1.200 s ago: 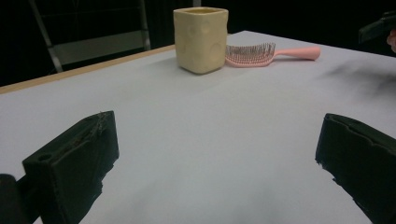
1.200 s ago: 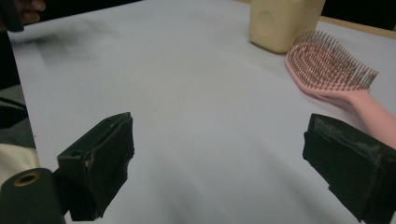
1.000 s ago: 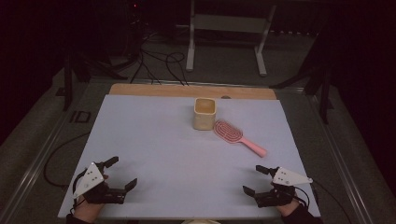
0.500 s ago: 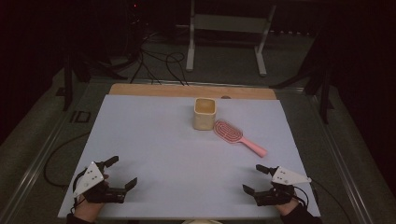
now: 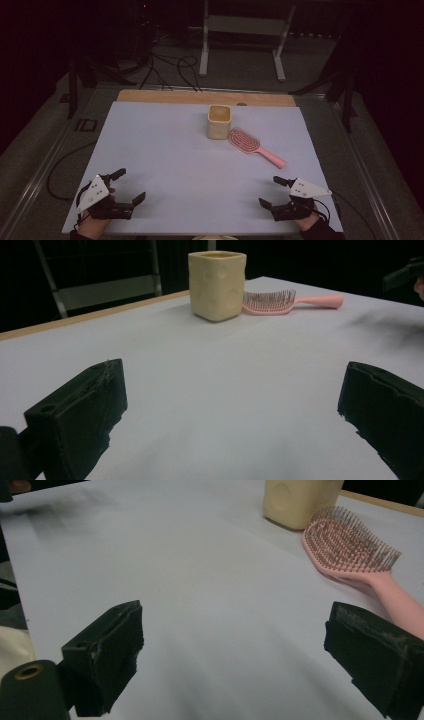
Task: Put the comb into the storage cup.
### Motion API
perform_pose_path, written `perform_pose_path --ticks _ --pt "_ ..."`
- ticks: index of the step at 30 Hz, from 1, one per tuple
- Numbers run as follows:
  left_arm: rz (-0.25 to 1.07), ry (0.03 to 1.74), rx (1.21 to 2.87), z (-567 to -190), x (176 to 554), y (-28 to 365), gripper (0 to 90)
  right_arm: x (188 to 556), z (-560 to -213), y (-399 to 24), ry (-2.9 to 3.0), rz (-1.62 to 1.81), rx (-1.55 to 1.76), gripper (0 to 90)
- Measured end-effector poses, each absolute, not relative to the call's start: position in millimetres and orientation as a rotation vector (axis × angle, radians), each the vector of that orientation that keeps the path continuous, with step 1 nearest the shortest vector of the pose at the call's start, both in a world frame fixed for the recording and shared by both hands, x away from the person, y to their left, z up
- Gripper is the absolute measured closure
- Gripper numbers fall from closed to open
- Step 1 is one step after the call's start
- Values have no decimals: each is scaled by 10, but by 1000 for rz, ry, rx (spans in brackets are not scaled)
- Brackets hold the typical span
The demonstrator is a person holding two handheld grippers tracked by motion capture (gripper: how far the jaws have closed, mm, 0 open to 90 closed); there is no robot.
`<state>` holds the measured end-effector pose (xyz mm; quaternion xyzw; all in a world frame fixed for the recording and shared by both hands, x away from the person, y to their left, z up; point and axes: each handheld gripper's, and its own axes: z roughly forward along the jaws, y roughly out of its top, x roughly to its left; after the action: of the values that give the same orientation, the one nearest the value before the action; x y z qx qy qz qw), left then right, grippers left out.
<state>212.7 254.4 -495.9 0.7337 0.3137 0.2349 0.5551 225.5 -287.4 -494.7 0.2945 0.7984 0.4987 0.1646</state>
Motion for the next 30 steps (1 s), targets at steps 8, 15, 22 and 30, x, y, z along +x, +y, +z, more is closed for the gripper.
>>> perform_pose_path --ticks 8,15,22,30 --pt "554 742 1731 -4961 2143 2534 3 2234 -4903 -2868 2280 1414 835 86" --pt "558 743 1727 -4956 2135 2542 3 2200 -4822 -2840 2277 1424 822 86" --pt "561 745 1729 -4956 2128 2549 3 2189 -4744 -2823 2278 1405 832 84" --pt "571 741 1743 -4948 2120 2505 3 2187 -4616 -2817 2270 1392 839 75"
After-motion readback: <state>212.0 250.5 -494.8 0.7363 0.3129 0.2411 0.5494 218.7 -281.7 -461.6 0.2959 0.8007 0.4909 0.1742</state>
